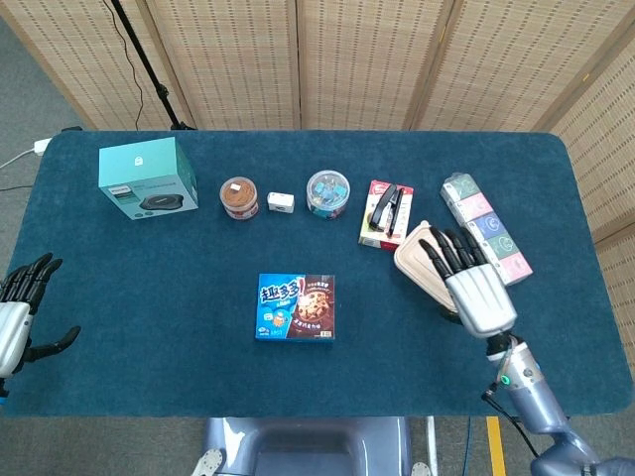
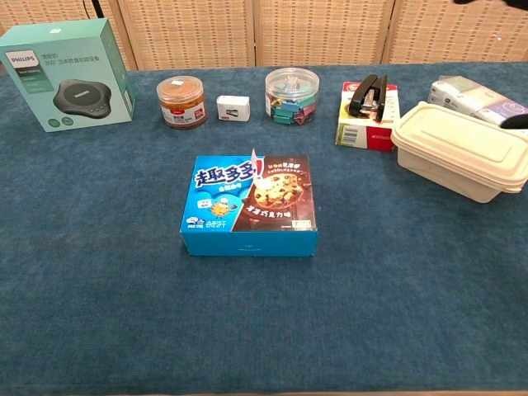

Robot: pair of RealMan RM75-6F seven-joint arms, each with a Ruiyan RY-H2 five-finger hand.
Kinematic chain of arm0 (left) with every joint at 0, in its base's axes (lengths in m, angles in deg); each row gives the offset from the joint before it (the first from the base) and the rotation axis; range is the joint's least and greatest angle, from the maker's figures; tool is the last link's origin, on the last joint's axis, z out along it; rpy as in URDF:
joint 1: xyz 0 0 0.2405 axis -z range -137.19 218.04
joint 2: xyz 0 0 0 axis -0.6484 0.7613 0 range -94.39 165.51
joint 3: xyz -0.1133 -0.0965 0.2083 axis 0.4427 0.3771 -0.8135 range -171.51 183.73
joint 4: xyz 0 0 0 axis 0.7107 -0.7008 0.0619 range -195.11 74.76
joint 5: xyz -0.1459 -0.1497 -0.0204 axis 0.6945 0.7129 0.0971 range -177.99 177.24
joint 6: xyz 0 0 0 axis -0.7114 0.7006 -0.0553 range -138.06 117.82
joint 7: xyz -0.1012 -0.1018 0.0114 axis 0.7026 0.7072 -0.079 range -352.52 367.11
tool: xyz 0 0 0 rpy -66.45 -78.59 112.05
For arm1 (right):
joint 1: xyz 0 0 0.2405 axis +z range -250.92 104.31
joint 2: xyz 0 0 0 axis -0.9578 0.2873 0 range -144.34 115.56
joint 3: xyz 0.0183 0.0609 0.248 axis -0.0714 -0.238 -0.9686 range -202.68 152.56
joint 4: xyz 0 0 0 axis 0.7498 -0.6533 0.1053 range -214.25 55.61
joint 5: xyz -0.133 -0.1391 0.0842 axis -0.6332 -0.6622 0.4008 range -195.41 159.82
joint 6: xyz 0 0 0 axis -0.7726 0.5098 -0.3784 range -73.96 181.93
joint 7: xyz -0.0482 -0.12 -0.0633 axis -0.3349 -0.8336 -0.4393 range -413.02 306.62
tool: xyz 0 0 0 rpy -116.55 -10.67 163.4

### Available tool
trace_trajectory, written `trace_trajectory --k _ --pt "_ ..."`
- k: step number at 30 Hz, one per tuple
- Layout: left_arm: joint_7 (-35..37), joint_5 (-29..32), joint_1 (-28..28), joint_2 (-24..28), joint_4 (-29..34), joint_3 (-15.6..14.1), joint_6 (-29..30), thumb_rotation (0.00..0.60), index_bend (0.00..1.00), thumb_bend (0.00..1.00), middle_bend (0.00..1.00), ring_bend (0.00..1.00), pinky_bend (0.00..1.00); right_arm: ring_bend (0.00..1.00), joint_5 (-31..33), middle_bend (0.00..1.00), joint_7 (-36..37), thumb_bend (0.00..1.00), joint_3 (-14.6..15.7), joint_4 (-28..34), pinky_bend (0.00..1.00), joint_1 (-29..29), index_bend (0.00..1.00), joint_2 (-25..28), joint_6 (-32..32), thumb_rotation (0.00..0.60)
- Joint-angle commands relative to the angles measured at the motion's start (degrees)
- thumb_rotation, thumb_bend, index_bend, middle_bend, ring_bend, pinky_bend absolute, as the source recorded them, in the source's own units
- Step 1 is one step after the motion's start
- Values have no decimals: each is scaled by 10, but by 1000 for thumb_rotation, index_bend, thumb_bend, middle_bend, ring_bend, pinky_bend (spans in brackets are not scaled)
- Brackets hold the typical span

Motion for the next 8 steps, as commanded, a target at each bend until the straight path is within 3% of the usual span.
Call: trace_trajectory --k 1,8 --pt "0 -3 -13 -8 -11 -5 16 600 0 221 0 0 0 0 -14 0 63 0 32 -20 0 -61 0 35 46 600" --pt "-5 -4 -26 -20 -26 -7 31 600 0 218 0 0 0 0 -20 0 121 0 43 -61 0 -120 0 41 90 600"
